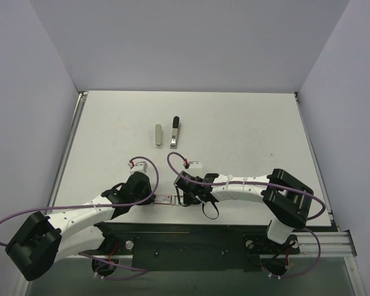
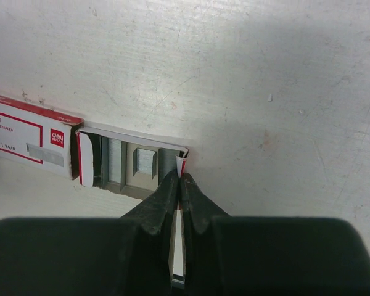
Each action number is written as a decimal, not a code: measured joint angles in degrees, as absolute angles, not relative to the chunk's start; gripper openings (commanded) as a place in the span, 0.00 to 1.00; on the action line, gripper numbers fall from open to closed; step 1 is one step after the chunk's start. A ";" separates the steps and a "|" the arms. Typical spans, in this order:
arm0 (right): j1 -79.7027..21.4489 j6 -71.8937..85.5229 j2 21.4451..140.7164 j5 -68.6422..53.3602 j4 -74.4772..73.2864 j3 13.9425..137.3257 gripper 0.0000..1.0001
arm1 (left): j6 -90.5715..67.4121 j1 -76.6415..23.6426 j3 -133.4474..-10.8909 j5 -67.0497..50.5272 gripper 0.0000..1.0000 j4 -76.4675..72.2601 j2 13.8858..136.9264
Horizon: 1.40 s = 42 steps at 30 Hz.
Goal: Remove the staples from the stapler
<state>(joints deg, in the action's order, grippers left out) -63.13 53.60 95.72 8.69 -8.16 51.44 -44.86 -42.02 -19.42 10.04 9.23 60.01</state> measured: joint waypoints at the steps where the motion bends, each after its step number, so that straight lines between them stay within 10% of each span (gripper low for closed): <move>1: -62.98 53.67 95.72 8.69 -8.16 51.44 0.00 | -44.91 -42.04 -19.42 10.04 0.00 9.23 60.01; 42: -62.85 54.37 93.93 8.62 -7.53 49.19 0.00 | -46.17 -43.86 -19.42 10.72 0.00 9.30 60.01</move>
<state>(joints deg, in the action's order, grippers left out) -62.85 54.37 93.93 8.62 -7.53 49.19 -46.17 -43.86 -19.42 10.72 9.30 60.01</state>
